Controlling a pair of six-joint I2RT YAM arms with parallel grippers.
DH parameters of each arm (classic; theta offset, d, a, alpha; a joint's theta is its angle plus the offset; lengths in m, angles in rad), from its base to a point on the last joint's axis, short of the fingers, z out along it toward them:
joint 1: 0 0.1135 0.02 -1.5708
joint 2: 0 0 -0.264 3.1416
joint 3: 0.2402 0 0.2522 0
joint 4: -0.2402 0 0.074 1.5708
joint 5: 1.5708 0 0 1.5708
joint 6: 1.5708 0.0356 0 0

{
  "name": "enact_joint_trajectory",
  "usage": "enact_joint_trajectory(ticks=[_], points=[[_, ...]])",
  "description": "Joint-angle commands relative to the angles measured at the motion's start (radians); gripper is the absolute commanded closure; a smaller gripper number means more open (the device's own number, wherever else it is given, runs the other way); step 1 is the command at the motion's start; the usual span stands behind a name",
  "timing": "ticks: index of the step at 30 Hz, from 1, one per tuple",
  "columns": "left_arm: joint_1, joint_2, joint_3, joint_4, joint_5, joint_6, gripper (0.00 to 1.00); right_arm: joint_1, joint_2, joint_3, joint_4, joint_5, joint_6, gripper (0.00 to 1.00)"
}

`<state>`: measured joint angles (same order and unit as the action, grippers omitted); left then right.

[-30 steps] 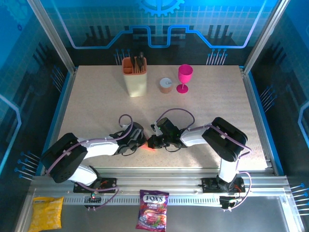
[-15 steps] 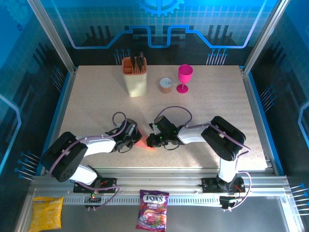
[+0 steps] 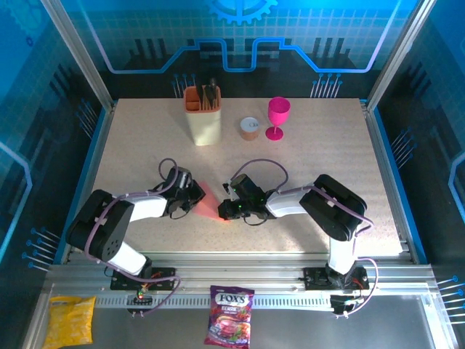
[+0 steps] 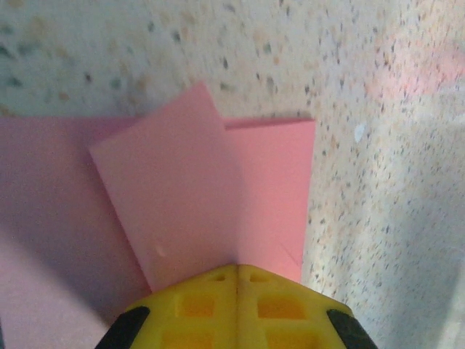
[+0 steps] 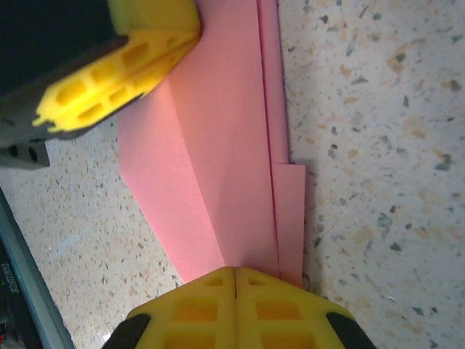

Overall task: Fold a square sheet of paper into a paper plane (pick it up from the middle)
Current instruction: Fourth fold the wing at the center of the table.

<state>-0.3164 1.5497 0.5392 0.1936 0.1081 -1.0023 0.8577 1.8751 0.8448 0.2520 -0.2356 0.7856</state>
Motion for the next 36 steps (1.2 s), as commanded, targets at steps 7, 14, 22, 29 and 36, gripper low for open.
enact_joint_trajectory(ticks=[7,14,22,29,36], points=[[0.101,0.041,0.088,-0.210,-0.299,0.054,1.00,0.011,0.096,-0.108,-0.307,0.087,0.003,1.00],[0.121,0.047,0.138,-0.306,-0.353,0.046,1.00,0.011,0.087,-0.125,-0.297,0.087,0.000,1.00],[0.129,0.065,0.212,-0.303,-0.332,0.120,1.00,0.010,0.083,-0.135,-0.277,0.079,0.004,1.00],[-0.067,-0.171,0.158,-0.347,-0.395,0.135,1.00,0.009,0.082,-0.112,-0.287,0.068,-0.001,1.00],[-0.164,-0.149,0.065,-0.281,-0.381,-0.021,1.00,0.006,0.091,-0.082,-0.315,0.064,-0.015,1.00]])
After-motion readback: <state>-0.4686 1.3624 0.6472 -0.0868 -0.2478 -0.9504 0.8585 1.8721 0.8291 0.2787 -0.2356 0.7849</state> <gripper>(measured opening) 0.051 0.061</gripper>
